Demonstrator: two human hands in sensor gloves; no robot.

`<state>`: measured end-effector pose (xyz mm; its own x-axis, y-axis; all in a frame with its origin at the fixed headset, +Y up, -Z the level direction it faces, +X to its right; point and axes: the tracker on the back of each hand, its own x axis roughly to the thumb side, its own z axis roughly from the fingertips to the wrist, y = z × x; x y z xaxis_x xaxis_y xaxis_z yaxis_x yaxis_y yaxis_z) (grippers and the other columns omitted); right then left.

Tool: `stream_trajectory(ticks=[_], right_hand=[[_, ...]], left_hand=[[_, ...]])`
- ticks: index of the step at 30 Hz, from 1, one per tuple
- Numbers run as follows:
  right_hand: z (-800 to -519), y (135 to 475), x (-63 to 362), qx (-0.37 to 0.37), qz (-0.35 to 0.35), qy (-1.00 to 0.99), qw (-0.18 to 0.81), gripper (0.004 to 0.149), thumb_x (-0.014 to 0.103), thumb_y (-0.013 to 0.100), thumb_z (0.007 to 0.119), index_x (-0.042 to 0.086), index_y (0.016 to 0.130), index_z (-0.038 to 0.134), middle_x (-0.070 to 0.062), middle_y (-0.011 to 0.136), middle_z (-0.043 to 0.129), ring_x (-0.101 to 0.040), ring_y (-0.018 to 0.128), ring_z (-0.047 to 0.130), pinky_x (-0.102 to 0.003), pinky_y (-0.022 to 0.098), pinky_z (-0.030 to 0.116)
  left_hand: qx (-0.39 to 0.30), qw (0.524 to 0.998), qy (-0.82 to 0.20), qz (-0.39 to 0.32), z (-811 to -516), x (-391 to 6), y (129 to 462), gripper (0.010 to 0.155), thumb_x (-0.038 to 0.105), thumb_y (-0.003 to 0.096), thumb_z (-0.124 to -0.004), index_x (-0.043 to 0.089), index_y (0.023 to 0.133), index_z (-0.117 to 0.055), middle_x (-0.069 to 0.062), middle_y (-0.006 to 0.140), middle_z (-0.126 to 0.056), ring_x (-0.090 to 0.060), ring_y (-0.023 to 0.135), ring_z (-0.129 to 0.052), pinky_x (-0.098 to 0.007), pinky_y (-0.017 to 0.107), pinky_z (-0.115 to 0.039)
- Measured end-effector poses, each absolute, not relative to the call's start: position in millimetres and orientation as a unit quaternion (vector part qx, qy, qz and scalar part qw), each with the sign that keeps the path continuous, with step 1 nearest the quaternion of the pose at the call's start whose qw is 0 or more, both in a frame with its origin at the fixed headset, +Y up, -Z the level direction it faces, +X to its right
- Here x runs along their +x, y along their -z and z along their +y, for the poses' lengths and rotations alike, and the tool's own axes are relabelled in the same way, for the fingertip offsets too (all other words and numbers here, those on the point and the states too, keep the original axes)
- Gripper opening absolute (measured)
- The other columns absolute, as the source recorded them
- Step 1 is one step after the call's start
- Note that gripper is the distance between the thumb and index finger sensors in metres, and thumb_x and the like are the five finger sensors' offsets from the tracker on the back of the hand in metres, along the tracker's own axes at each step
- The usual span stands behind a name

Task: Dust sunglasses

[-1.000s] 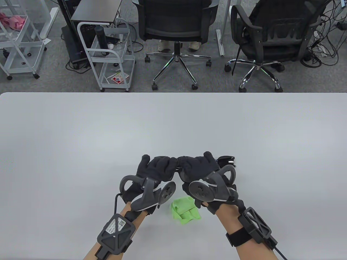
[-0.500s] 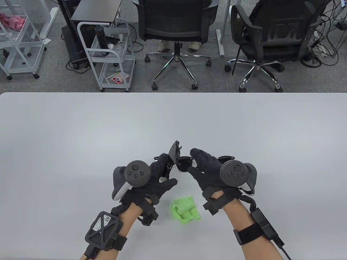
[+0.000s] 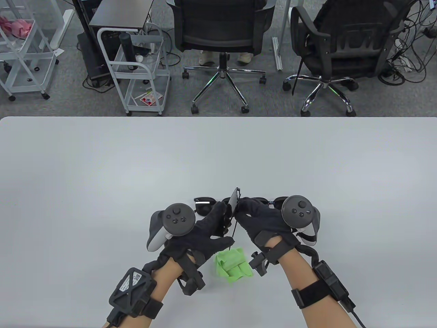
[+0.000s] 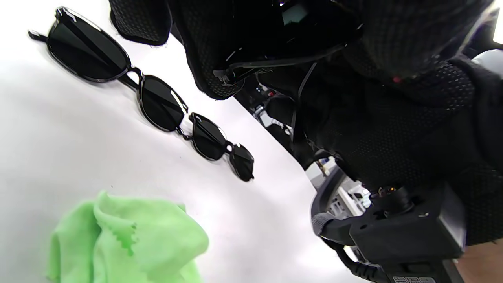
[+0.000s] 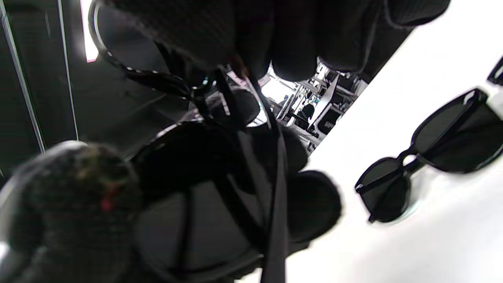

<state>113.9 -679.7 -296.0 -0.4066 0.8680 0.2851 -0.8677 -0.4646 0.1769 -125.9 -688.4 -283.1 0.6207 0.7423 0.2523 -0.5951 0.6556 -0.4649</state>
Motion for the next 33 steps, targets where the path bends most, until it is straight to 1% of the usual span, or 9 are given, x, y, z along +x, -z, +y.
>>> stream_trajectory(ticks=[8,13,17,20,23,25,29,31,33], right_hand=[[-664,292,132,0.146,-0.138,-0.924,0.326,0.044,0.031,0.05,0.076,0.007,0.086,0.075,-0.021,0.1,0.067,-0.052,0.09,0.068,-0.072,0.061,0.049],[-663,292,131,0.153,-0.159,-0.937,0.272,0.044,0.03,0.048,0.076,0.008,0.086,0.076,-0.021,0.101,0.067,-0.052,0.091,0.067,-0.074,0.061,0.045],[-659,289,127,0.156,-0.171,-0.935,0.268,0.044,0.03,0.049,0.077,0.008,0.087,0.076,-0.021,0.101,0.068,-0.052,0.091,0.067,-0.074,0.061,0.044],[-649,280,121,0.175,-0.188,-0.931,0.261,0.061,0.031,0.049,0.08,0.003,0.1,0.063,-0.025,0.107,0.056,-0.056,0.095,0.054,-0.074,0.061,0.036],[-631,263,109,0.226,-0.242,-0.918,0.218,0.071,0.036,0.049,0.082,0.003,0.105,0.053,-0.025,0.11,0.048,-0.056,0.098,0.046,-0.071,0.063,0.032],[-621,251,99,0.264,-0.275,-0.906,0.185,0.066,0.038,0.049,0.082,0.007,0.103,0.061,-0.023,0.109,0.054,-0.053,0.097,0.053,-0.069,0.064,0.038],[-622,240,79,0.302,-0.275,-0.901,0.143,0.046,0.041,0.049,0.082,0.014,0.085,0.088,-0.013,0.092,0.089,-0.041,0.082,0.09,-0.062,0.062,0.066],[-633,246,73,0.296,-0.24,-0.91,0.164,0.046,0.041,0.048,0.082,0.013,0.085,0.088,-0.013,0.091,0.09,-0.041,0.08,0.091,-0.062,0.061,0.067],[-645,257,74,0.271,-0.185,-0.92,0.216,0.052,0.04,0.049,0.081,0.012,0.092,0.081,-0.015,0.095,0.086,-0.043,0.083,0.088,-0.063,0.062,0.066]], left_hand=[[-0.147,0.93,-0.266,-0.207,-687,-135,285,0.09,0.068,0.0322,-0.08,0.035,0.108,-0.045,0.013,0.106,-0.071,-0.018,0.092,-0.095,-0.052,0.075,-0.064],[-0.151,0.936,-0.239,-0.211,-689,-129,284,0.09,0.068,0.0316,-0.08,0.034,0.108,-0.047,0.012,0.105,-0.073,-0.018,0.091,-0.096,-0.051,0.075,-0.065],[-0.152,0.927,-0.278,-0.199,-690,-131,284,0.091,0.068,0.0313,-0.08,0.032,0.108,-0.047,0.01,0.104,-0.073,-0.017,0.09,-0.098,-0.048,0.074,-0.068],[-0.151,0.919,-0.319,-0.175,-691,-135,286,0.091,0.069,0.0312,-0.08,0.03,0.108,-0.048,0.009,0.104,-0.074,-0.017,0.089,-0.099,-0.047,0.073,-0.07],[-0.144,0.911,-0.357,-0.146,-692,-140,289,0.092,0.07,0.0316,-0.079,0.029,0.108,-0.047,0.009,0.103,-0.073,-0.017,0.088,-0.099,-0.046,0.072,-0.071],[-0.14,0.897,-0.4,-0.125,-693,-146,291,0.093,0.07,0.0319,-0.078,0.028,0.108,-0.045,0.009,0.104,-0.073,-0.016,0.089,-0.099,-0.045,0.072,-0.072],[-0.139,0.859,-0.481,-0.105,-693,-154,292,0.095,0.071,0.0332,-0.074,0.027,0.108,-0.037,0.009,0.106,-0.069,-0.015,0.091,-0.097,-0.045,0.074,-0.07],[-0.148,0.84,-0.511,-0.106,-694,-156,291,0.094,0.071,0.0341,-0.069,0.027,0.108,-0.032,0.01,0.107,-0.067,-0.014,0.092,-0.096,-0.045,0.075,-0.069],[-0.166,0.826,-0.525,-0.121,-696,-154,291,0.093,0.071,0.0345,-0.065,0.028,0.108,-0.027,0.01,0.108,-0.065,-0.014,0.093,-0.096,-0.045,0.075,-0.068]])
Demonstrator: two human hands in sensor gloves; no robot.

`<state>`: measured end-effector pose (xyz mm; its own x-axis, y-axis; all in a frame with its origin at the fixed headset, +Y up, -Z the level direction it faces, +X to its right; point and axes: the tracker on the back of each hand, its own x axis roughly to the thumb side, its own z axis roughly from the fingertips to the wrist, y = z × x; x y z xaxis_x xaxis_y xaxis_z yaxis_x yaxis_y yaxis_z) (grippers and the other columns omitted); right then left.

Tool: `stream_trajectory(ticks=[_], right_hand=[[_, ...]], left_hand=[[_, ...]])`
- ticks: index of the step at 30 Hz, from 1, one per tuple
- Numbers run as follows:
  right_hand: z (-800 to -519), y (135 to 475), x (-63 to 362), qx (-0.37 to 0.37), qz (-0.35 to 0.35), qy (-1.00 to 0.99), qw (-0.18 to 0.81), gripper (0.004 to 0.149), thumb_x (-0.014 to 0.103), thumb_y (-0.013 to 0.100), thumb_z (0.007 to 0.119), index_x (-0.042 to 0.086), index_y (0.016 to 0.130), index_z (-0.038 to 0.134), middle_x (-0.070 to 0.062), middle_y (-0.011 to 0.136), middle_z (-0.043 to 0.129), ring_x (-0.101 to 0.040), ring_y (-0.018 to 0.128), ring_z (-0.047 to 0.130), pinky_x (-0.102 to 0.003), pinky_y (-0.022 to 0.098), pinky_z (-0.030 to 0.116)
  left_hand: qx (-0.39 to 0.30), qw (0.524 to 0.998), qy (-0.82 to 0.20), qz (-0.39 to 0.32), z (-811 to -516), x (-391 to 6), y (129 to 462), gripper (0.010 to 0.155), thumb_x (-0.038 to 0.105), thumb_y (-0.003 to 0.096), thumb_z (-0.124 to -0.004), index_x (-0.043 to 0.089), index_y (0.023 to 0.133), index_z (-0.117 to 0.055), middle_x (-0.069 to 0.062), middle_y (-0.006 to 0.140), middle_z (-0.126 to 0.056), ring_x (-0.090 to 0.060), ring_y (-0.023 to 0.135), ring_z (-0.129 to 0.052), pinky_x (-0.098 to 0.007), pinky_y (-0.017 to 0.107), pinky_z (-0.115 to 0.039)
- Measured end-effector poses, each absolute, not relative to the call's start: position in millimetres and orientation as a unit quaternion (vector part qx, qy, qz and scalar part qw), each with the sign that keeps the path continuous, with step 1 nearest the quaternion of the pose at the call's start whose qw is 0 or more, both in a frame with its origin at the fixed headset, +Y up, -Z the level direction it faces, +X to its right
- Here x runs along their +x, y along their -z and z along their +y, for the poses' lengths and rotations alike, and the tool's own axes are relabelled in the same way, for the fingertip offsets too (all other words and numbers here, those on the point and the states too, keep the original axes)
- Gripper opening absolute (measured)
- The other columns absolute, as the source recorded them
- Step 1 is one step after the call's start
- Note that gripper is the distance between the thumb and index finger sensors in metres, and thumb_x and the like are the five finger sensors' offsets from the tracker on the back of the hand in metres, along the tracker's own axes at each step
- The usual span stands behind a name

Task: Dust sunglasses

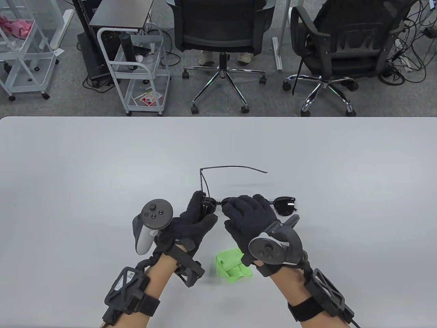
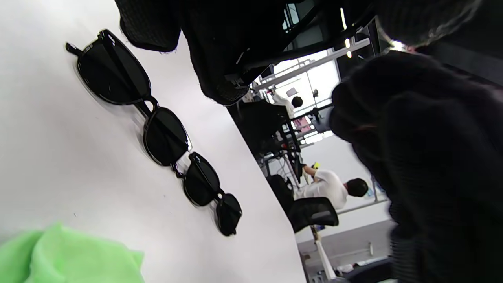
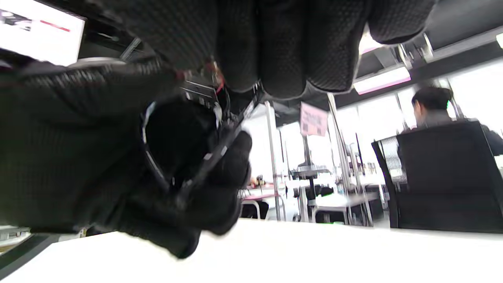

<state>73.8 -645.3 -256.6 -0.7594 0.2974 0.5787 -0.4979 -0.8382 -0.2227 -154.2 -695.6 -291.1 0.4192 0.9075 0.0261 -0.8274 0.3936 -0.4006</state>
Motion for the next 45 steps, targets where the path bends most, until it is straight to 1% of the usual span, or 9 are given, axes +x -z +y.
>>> stream_trajectory(ticks=[5,11,20,25,31,35,40,42,45], right_hand=[[-687,282,85,0.197,-0.005,-0.847,0.494,0.064,0.038,0.051,0.076,0.009,0.105,0.058,-0.024,0.108,0.06,-0.054,0.094,0.063,-0.069,0.062,0.054],[-715,294,88,0.166,0.125,-0.679,0.704,0.056,0.034,0.052,0.077,0.008,0.1,0.067,-0.023,0.111,0.051,-0.053,0.098,0.055,-0.07,0.064,0.05],[-716,297,102,0.167,0.118,-0.674,0.71,0.042,0.036,0.052,0.079,0.016,0.089,0.077,-0.019,0.108,0.06,-0.05,0.096,0.061,-0.069,0.064,0.052],[-717,295,101,0.186,0.137,-0.666,0.709,0.044,0.037,0.052,0.079,0.018,0.09,0.077,-0.018,0.107,0.064,-0.05,0.096,0.064,-0.07,0.063,0.053],[-719,294,99,0.175,0.141,-0.673,0.704,0.05,0.038,0.052,0.079,0.013,0.094,0.073,-0.017,0.104,0.068,-0.048,0.093,0.07,-0.069,0.063,0.055],[-723,289,99,0.132,0.153,-0.766,0.611,0.056,0.034,0.047,0.087,0.0,0.091,0.079,-0.027,0.094,0.078,-0.054,0.081,0.079,-0.071,0.056,0.059],[-708,280,66,0.339,0.148,-0.898,0.238,0.048,0.037,0.043,0.093,0.011,0.083,0.089,-0.016,0.089,0.09,-0.044,0.077,0.091,-0.066,0.057,0.067],[-709,270,50,0.369,0.123,-0.917,0.09,0.054,0.041,0.041,0.093,0.014,0.087,0.086,-0.015,0.094,0.086,-0.043,0.081,0.088,-0.066,0.059,0.065],[-717,264,35,0.39,0.117,-0.913,0.014,0.069,0.045,0.039,0.094,0.013,0.097,0.075,-0.016,0.101,0.077,-0.045,0.087,0.081,-0.067,0.062,0.061]], left_hand=[[-0.207,0.805,-0.529,-0.17,-697,-140,288,0.093,0.07,0.0339,-0.062,0.028,0.106,-0.021,0.009,0.11,-0.065,-0.014,0.093,-0.096,-0.047,0.076,-0.067],[-0.214,0.814,-0.504,-0.192,-697,-132,286,0.096,0.069,0.0334,-0.065,0.029,0.106,-0.016,0.01,0.11,-0.064,-0.014,0.094,-0.095,-0.048,0.076,-0.066],[-0.183,0.792,-0.562,-0.154,-694,-151,291,0.097,0.069,0.0333,-0.065,0.029,0.105,-0.014,0.011,0.11,-0.061,-0.013,0.096,-0.094,-0.043,0.077,-0.068],[-0.165,0.756,-0.622,-0.12,-694,-166,295,0.097,0.069,0.0333,-0.065,0.028,0.105,-0.015,0.011,0.109,-0.061,-0.012,0.095,-0.095,-0.041,0.078,-0.069],[-0.154,0.782,-0.59,-0.131,-691,-167,295,0.097,0.07,0.0332,-0.065,0.029,0.106,-0.016,0.012,0.11,-0.06,-0.012,0.095,-0.095,-0.042,0.078,-0.069],[-0.103,0.817,-0.558,-0.099,-686,-176,294,0.096,0.07,0.0339,-0.066,0.03,0.106,-0.016,0.012,0.11,-0.059,-0.012,0.096,-0.092,-0.044,0.078,-0.066],[-0.066,0.853,-0.513,-0.071,-684,-187,295,0.096,0.069,0.0347,-0.066,0.029,0.106,-0.017,0.011,0.11,-0.058,-0.014,0.096,-0.092,-0.045,0.077,-0.066],[-0.071,0.857,-0.506,-0.067,-687,-188,296,0.096,0.069,0.0349,-0.066,0.029,0.106,-0.017,0.011,0.11,-0.058,-0.014,0.096,-0.091,-0.045,0.077,-0.066],[-0.073,0.864,-0.494,-0.063,-689,-187,297,0.096,0.069,0.0351,-0.067,0.029,0.107,-0.017,0.01,0.11,-0.058,-0.015,0.096,-0.091,-0.046,0.077,-0.066]])
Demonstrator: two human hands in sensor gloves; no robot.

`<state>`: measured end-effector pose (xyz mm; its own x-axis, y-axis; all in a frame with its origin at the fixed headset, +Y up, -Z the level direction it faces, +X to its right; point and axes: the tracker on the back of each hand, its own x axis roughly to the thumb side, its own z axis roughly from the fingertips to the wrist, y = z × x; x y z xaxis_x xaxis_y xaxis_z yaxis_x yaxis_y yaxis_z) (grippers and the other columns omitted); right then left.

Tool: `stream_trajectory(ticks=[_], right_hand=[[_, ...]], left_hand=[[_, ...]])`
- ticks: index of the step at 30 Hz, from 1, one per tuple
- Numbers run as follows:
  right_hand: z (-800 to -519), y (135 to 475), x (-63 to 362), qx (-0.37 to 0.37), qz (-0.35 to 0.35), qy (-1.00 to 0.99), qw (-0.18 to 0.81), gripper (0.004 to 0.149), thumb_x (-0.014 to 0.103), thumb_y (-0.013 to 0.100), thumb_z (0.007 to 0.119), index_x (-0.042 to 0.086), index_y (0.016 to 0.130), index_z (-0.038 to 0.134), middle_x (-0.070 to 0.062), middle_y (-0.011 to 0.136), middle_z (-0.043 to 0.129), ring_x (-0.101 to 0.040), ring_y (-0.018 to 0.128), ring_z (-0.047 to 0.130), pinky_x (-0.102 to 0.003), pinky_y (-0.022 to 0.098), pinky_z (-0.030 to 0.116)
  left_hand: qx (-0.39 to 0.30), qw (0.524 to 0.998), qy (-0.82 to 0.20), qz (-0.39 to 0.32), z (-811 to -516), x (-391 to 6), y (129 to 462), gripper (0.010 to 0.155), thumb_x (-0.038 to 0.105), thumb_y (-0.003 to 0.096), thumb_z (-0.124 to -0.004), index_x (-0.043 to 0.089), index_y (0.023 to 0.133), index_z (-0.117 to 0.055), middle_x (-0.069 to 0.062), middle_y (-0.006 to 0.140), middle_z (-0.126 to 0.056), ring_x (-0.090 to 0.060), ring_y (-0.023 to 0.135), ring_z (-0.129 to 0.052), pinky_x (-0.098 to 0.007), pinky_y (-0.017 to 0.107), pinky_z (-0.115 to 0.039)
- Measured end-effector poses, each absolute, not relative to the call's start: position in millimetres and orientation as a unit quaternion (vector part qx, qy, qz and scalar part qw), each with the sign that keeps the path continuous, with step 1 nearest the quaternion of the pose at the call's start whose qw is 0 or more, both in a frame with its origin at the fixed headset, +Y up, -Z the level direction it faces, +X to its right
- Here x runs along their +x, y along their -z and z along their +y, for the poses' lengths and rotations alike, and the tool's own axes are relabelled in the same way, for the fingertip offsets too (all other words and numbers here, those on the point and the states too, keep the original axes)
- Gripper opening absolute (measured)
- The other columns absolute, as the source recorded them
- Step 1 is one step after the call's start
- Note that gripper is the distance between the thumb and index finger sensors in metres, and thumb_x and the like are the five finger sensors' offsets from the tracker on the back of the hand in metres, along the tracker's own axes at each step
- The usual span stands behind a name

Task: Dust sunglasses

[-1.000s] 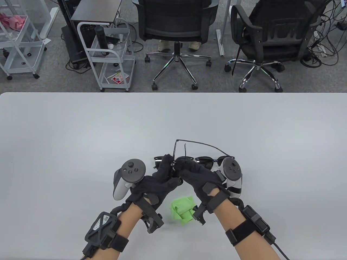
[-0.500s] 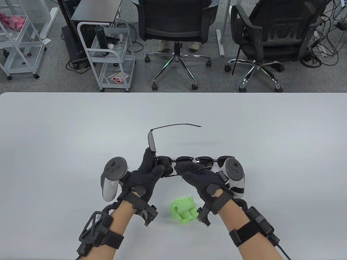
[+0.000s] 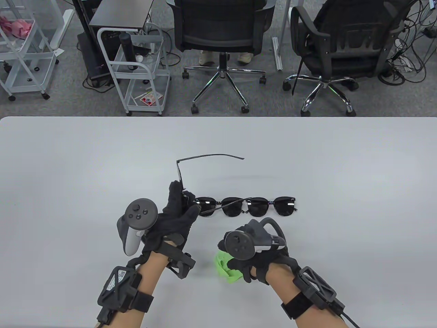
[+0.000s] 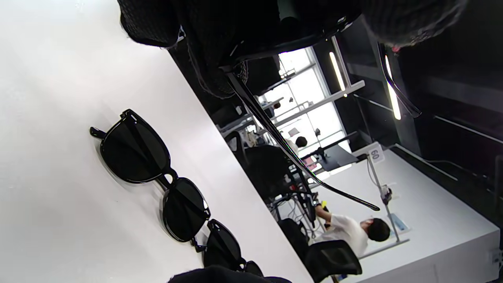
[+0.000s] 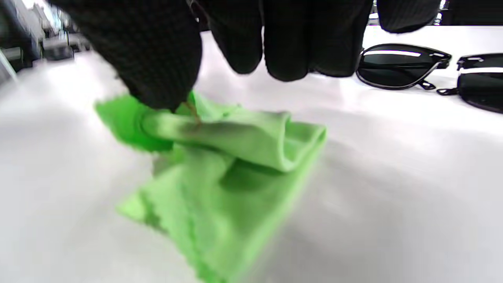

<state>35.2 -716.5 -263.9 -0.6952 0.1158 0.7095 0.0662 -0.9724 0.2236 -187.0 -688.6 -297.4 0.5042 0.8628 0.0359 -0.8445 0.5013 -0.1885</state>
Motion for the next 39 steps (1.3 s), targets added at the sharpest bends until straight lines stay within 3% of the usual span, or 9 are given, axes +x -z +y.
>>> stream_trajectory(ticks=[6,10,15,21,26,28,31,39], right_hand=[[-734,261,25,0.411,0.131,-0.901,-0.04,0.07,0.045,0.037,0.095,0.013,0.096,0.076,-0.016,0.102,0.075,-0.045,0.088,0.079,-0.067,0.063,0.06],[-725,265,28,0.396,0.066,-0.916,0.003,0.042,0.037,0.041,0.089,0.017,0.078,0.094,-0.009,0.09,0.091,-0.038,0.078,0.093,-0.063,0.061,0.067],[-709,276,53,0.313,0.06,-0.934,0.161,0.039,0.036,0.041,0.088,0.015,0.073,0.097,-0.011,0.081,0.098,-0.037,0.068,0.101,-0.062,0.056,0.074],[-695,283,105,0.154,0.054,-0.82,0.548,0.04,0.032,0.044,0.084,0.011,0.076,0.093,-0.016,0.078,0.099,-0.04,0.064,0.104,-0.063,0.052,0.076],[-696,288,125,0.134,0.025,-0.749,0.648,0.039,0.033,0.044,0.084,0.019,0.08,0.092,-0.008,0.078,0.102,-0.032,0.066,0.107,-0.058,0.057,0.077],[-701,284,132,0.057,0.013,-0.729,0.682,0.039,0.034,0.045,0.084,0.015,0.079,0.092,-0.01,0.073,0.105,-0.032,0.06,0.11,-0.056,0.054,0.079],[-703,281,137,0.004,0.003,-0.732,0.681,0.041,0.034,0.048,0.084,0.003,0.073,0.094,-0.013,0.059,0.11,-0.033,0.045,0.115,-0.056,0.047,0.082],[-684,279,139,0.029,-0.067,-0.831,0.551,0.041,0.043,0.05,0.087,0.004,0.054,0.1,-0.007,0.038,0.112,-0.028,0.025,0.115,-0.056,0.041,0.085]], left_hand=[[-0.072,0.87,-0.484,-0.066,-689,-186,298,0.096,0.068,0.0352,-0.067,0.028,0.107,-0.018,0.01,0.11,-0.058,-0.016,0.096,-0.091,-0.046,0.077,-0.066],[-0.074,0.872,-0.48,-0.067,-689,-186,297,0.096,0.068,0.0353,-0.068,0.028,0.107,-0.018,0.009,0.11,-0.058,-0.016,0.096,-0.091,-0.047,0.076,-0.066],[-0.064,0.884,-0.458,-0.067,-687,-186,297,0.096,0.067,0.0354,-0.069,0.028,0.107,-0.019,0.008,0.11,-0.059,-0.017,0.096,-0.091,-0.048,0.076,-0.065],[0.009,0.938,-0.336,-0.08,-673,-182,290,0.095,0.067,0.0346,-0.072,0.03,0.108,-0.024,0.009,0.109,-0.061,-0.019,0.093,-0.092,-0.051,0.076,-0.063],[0.082,0.969,-0.197,-0.122,-659,-166,278,0.092,0.067,0.0332,-0.075,0.035,0.108,-0.033,0.011,0.109,-0.062,-0.018,0.093,-0.091,-0.053,0.076,-0.062],[0.119,0.971,-0.159,-0.132,-652,-159,269,0.091,0.067,0.0332,-0.075,0.035,0.109,-0.036,0.011,0.109,-0.063,-0.018,0.092,-0.091,-0.053,0.076,-0.062],[0.146,0.968,-0.139,-0.146,-644,-153,260,0.09,0.068,0.033,-0.075,0.034,0.109,-0.039,0.01,0.107,-0.065,-0.018,0.09,-0.093,-0.053,0.075,-0.063],[0.125,0.969,-0.101,-0.187,-645,-127,244,0.09,0.069,0.0323,-0.076,0.032,0.109,-0.044,0.009,0.105,-0.07,-0.018,0.084,-0.097,-0.053,0.074,-0.064]])
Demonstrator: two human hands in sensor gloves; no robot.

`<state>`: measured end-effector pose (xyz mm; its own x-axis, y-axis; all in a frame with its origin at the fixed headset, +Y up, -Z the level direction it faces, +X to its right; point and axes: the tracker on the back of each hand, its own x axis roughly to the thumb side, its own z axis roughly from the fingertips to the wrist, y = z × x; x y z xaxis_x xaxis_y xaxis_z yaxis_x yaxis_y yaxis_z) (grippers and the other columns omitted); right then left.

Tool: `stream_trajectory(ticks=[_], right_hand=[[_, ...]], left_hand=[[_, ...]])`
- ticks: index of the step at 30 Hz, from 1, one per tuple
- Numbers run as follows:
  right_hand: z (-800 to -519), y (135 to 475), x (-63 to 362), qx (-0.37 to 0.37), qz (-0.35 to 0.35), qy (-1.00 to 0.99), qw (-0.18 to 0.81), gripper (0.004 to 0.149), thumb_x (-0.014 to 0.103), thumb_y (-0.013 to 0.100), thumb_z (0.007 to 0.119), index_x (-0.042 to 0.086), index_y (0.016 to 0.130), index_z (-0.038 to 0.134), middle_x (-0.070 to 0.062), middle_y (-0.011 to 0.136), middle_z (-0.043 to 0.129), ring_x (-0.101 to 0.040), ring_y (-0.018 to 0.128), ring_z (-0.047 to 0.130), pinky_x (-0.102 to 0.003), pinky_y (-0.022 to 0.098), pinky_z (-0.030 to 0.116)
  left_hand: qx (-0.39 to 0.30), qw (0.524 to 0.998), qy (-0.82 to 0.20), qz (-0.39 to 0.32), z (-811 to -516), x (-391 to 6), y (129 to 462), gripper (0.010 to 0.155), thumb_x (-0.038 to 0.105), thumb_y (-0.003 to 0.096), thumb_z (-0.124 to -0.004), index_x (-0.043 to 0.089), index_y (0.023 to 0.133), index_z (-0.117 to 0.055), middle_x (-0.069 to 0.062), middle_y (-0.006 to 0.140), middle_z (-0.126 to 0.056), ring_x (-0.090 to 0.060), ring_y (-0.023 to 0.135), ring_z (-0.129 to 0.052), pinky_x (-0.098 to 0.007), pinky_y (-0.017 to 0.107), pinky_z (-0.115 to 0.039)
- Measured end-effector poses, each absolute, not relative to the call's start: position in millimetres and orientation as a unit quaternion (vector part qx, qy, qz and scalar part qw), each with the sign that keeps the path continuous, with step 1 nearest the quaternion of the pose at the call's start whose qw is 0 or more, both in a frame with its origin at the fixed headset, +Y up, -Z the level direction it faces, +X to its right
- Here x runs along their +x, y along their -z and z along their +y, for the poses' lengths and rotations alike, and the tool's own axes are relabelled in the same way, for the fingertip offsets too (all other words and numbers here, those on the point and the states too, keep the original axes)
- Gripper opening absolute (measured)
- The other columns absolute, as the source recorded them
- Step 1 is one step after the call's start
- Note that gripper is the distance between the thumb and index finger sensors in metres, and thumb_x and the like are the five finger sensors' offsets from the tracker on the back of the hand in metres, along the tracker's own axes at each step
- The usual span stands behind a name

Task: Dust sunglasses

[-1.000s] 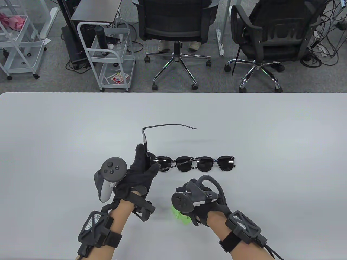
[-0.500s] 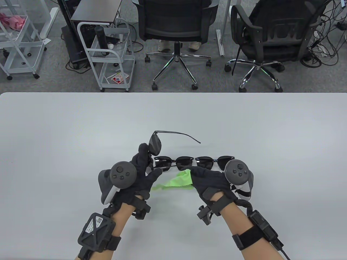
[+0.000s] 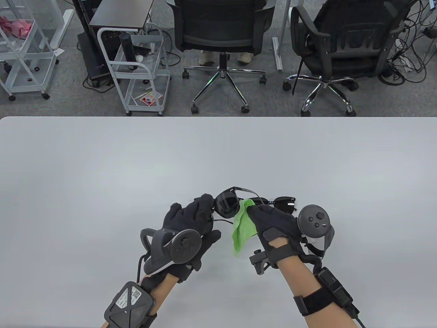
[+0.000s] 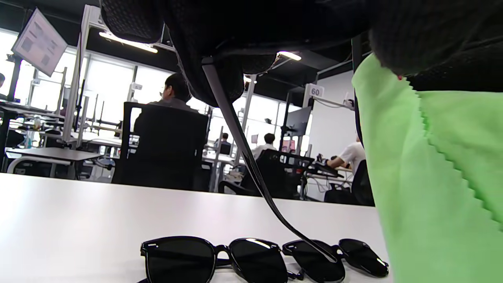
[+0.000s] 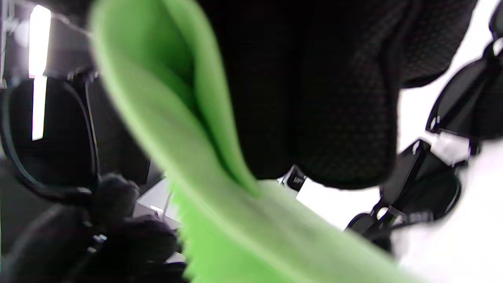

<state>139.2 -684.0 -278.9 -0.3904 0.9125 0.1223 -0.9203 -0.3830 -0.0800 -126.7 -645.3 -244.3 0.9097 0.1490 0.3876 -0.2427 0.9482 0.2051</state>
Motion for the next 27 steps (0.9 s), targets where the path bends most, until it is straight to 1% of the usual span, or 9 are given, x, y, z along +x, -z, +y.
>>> stream_trajectory(ticks=[2,4,9,11,16,20,22,25,27], right_hand=[[-678,279,138,0.046,-0.091,-0.858,0.503,0.042,0.045,0.051,0.086,0.006,0.053,0.1,-0.003,0.037,0.112,-0.026,0.026,0.115,-0.056,0.041,0.085],[-678,278,137,0.049,-0.076,-0.854,0.512,0.041,0.045,0.052,0.083,0.007,0.056,0.098,-0.003,0.043,0.111,-0.031,0.039,0.115,-0.058,0.043,0.083],[-700,278,136,0.01,0.021,-0.71,0.704,0.041,0.044,0.054,0.078,0.007,0.06,0.094,-0.017,0.069,0.103,-0.045,0.061,0.103,-0.063,0.048,0.079],[-705,278,134,0.016,0.027,-0.654,0.756,0.041,0.046,0.055,0.075,0.009,0.063,0.091,-0.02,0.08,0.096,-0.046,0.069,0.098,-0.063,0.051,0.078],[-704,275,126,0.048,0.018,-0.598,0.8,0.042,0.047,0.055,0.07,0.014,0.075,0.086,-0.017,0.086,0.091,-0.039,0.073,0.1,-0.059,0.055,0.081],[-699,282,115,0.174,0.062,-0.565,0.804,0.048,0.043,0.056,0.073,0.013,0.093,0.076,-0.019,0.099,0.076,-0.041,0.086,0.09,-0.064,0.061,0.073],[-693,286,110,0.251,0.091,-0.556,0.787,0.046,0.033,0.055,0.078,0.014,0.097,0.073,-0.02,0.103,0.07,-0.041,0.089,0.087,-0.064,0.062,0.071],[-679,282,117,0.237,-0.017,-0.689,0.685,0.045,0.014,0.048,0.081,0.024,0.092,0.078,-0.012,0.097,0.082,-0.026,0.078,0.102,-0.054,0.064,0.075],[-670,278,120,0.248,-0.085,-0.736,0.624,0.047,0.014,0.046,0.084,0.024,0.091,0.077,-0.009,0.092,0.088,-0.022,0.072,0.106,-0.051,0.064,0.076]], left_hand=[[0.124,0.97,-0.089,-0.19,-646,-123,242,0.091,0.069,0.0324,-0.076,0.032,0.109,-0.045,0.008,0.105,-0.071,-0.018,0.084,-0.098,-0.053,0.074,-0.065],[0.126,0.97,-0.077,-0.191,-646,-120,240,0.091,0.069,0.0323,-0.076,0.031,0.109,-0.045,0.008,0.104,-0.071,-0.019,0.083,-0.098,-0.053,0.073,-0.065],[0.135,0.972,-0.033,-0.188,-649,-117,239,0.091,0.069,0.0319,-0.077,0.031,0.109,-0.046,0.007,0.104,-0.072,-0.019,0.082,-0.099,-0.053,0.073,-0.065],[0.135,0.974,-0.016,-0.179,-651,-116,240,0.091,0.069,0.0317,-0.077,0.031,0.108,-0.047,0.007,0.103,-0.073,-0.019,0.082,-0.099,-0.053,0.073,-0.066],[0.129,0.98,0.003,-0.152,-659,-120,249,0.09,0.068,0.031,-0.08,0.031,0.108,-0.05,0.006,0.103,-0.074,-0.02,0.082,-0.099,-0.053,0.072,-0.066],[0.136,0.979,-0.018,-0.149,-658,-124,251,0.09,0.067,0.031,-0.079,0.031,0.108,-0.049,0.007,0.102,-0.073,-0.019,0.082,-0.1,-0.052,0.072,-0.067],[0.147,0.977,-0.03,-0.15,-655,-127,250,0.09,0.067,0.0314,-0.079,0.031,0.108,-0.048,0.007,0.103,-0.072,-0.019,0.083,-0.099,-0.052,0.073,-0.067],[0.162,0.973,-0.03,-0.163,-652,-128,248,0.089,0.067,0.0315,-0.079,0.033,0.108,-0.049,0.009,0.102,-0.073,-0.018,0.083,-0.1,-0.051,0.073,-0.067],[0.168,0.971,-0.029,-0.168,-652,-125,248,0.089,0.068,0.0312,-0.079,0.032,0.108,-0.049,0.009,0.102,-0.073,-0.017,0.082,-0.101,-0.05,0.073,-0.068]])
